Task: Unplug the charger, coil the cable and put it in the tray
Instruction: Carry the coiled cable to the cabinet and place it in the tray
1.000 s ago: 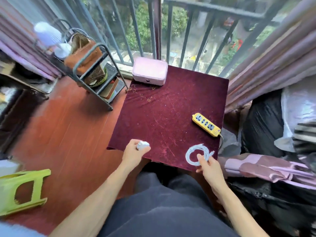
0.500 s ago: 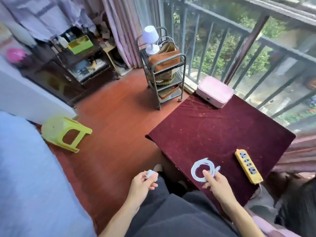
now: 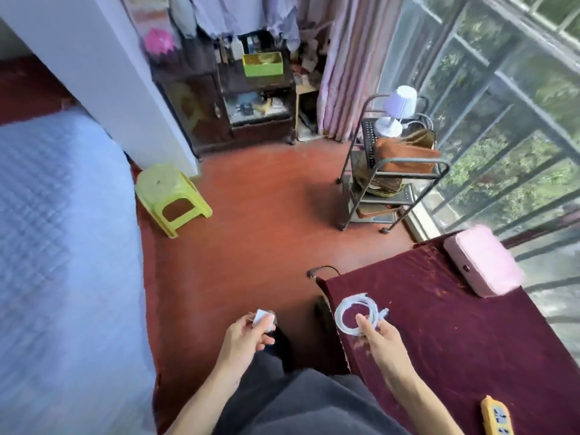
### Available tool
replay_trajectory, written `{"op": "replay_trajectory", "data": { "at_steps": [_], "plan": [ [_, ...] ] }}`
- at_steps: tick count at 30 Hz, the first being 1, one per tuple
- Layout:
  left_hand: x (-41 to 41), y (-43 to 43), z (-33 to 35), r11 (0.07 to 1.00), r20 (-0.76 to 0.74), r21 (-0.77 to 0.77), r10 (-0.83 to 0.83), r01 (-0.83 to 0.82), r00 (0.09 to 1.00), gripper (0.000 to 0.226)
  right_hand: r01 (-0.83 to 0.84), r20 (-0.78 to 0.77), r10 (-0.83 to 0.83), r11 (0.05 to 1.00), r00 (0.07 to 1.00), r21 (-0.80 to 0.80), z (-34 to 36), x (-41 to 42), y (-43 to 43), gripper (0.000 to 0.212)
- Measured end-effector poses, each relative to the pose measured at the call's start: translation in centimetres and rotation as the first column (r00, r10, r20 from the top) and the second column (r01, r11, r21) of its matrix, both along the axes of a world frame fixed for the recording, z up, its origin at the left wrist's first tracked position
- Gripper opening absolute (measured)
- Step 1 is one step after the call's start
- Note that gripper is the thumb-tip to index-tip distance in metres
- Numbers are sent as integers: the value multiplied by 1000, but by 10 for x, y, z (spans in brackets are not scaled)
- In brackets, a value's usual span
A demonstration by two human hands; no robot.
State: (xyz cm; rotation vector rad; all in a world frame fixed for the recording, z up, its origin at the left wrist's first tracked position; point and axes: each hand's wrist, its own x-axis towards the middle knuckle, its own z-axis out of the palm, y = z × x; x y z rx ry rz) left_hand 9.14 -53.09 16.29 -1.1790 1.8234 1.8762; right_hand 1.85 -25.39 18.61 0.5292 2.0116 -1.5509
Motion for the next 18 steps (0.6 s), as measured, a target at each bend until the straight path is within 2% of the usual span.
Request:
{"op": "replay_trajectory", "data": {
  "at_steps": [4, 8, 14, 18],
  "plan": [
    [-24, -55, 1, 1000, -4, -2, 26, -26, 1000, 22, 46, 61, -44, 998, 997, -35, -3, -38, -49, 26],
    [-56, -104, 9, 1000, -20, -7, 24, -24, 1000, 24, 13, 21, -14, 1000, 1000, 25, -13, -72, -84, 30],
    [-118, -147, 26, 999, -57, -3, 33, -33, 998, 24, -1, 2, 1, 1000, 1000, 12, -20, -126, -124, 43],
    [-166, -165, 27, 999, -59, -18, 47, -48, 997, 23, -13, 14, 13, 1000, 1000, 2, -28, -172, -147, 41]
  ]
}}
